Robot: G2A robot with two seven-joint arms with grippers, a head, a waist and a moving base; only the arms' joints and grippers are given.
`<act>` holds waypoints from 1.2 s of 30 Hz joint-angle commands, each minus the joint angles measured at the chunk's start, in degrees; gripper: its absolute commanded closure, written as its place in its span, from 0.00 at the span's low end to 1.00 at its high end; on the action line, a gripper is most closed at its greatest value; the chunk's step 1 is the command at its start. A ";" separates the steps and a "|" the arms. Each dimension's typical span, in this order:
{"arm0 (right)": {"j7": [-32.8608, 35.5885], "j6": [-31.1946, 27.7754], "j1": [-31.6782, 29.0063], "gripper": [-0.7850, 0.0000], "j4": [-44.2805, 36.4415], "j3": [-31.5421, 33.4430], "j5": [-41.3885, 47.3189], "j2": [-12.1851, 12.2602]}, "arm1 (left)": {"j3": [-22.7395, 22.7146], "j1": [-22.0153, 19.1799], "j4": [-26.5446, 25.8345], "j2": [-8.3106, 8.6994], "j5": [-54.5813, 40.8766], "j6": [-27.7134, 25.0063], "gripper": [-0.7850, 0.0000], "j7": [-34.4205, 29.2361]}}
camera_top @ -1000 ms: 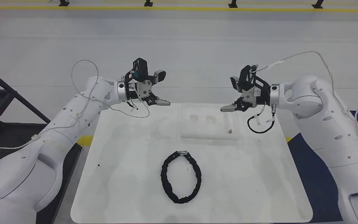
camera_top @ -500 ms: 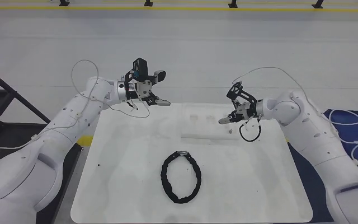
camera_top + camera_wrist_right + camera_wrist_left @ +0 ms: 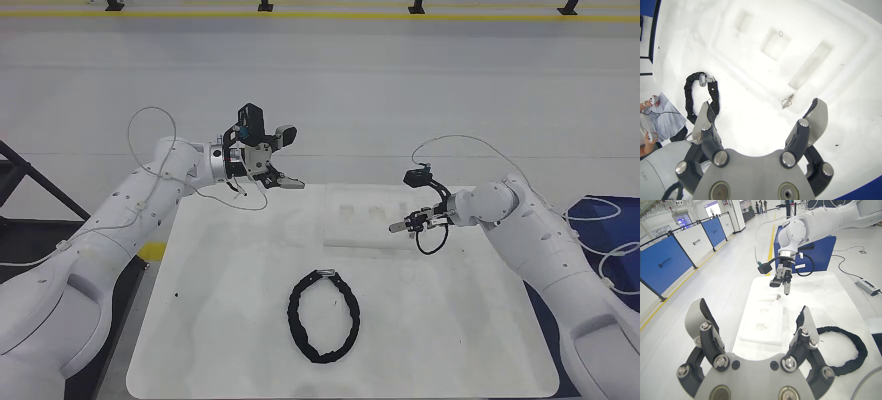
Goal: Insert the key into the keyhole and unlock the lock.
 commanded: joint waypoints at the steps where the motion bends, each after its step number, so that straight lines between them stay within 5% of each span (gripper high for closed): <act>1: 0.09 -0.45 0.04 0.00 0.31 0.11 1.04 -0.16 | 0.00 0.00 0.00 0.00 -0.01 0.00 0.00 0.00; 16: 0.09 -0.45 0.04 0.00 0.31 0.11 1.04 -0.16 | 0.00 0.00 0.00 0.00 -0.01 0.00 0.00 0.00; 22: -1.72 8.97 -0.79 0.00 -0.77 -0.59 -3.76 -0.25 | 0.00 0.00 0.00 0.00 -0.01 0.00 0.00 0.00; 36: -1.06 20.69 -1.85 0.00 -2.19 -1.49 -5.48 -2.07 | 0.00 0.00 0.00 0.00 -0.01 0.00 0.00 0.00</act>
